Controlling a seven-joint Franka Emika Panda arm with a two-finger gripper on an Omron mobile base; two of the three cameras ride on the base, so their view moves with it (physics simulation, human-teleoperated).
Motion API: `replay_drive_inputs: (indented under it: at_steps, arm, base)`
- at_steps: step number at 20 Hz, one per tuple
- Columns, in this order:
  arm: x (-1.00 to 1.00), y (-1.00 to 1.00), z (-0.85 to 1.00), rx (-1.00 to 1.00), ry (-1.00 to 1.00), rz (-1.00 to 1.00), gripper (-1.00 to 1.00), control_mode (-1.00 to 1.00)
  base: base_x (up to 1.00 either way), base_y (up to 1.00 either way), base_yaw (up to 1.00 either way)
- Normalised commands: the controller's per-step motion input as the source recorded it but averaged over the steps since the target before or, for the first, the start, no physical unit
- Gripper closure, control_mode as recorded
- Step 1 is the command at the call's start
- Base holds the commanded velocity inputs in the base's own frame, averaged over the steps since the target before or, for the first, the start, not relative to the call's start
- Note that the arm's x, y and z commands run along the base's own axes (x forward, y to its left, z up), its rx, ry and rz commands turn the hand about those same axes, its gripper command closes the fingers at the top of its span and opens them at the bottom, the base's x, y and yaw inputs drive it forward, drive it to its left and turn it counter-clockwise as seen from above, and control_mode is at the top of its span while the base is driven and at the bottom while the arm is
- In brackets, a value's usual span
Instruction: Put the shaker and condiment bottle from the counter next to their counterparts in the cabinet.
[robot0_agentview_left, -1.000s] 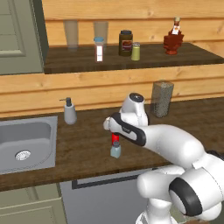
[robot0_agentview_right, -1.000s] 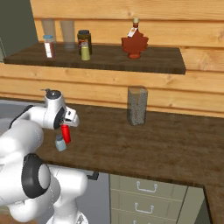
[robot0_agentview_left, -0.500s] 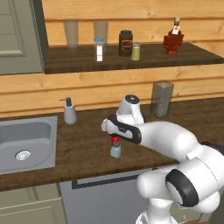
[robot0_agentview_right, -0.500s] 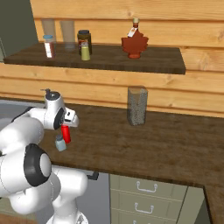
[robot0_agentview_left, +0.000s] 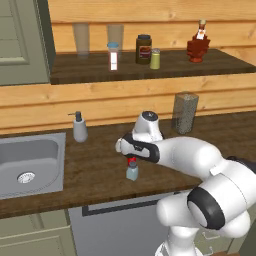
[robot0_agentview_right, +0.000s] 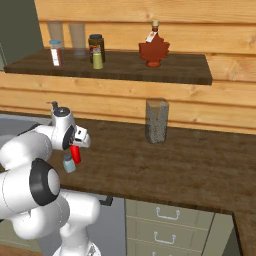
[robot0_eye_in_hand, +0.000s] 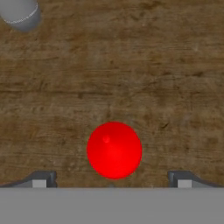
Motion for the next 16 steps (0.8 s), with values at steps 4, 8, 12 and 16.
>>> replay_drive_inputs:
  at_steps: [4, 8, 12, 16]
  arm:
    - [0.03, 0.0, 0.0, 0.0, 0.0, 0.0, -1.0, -1.0]
    - [0.18, 0.0, 0.0, 0.0, 0.0, 0.0, -1.0, -1.0]
    - [0.12, 0.0, 0.0, 0.0, 0.0, 0.0, -1.0, -1.0]
    - [0.02, 0.03, 0.0, 0.0, 0.0, 0.0, -1.0, -1.0]
  base:
    - [0.0, 0.0, 0.0]
    - [0.0, 0.0, 0.0]
    - [0.0, 0.0, 0.0]
    - [0.0, 0.0, 0.0]
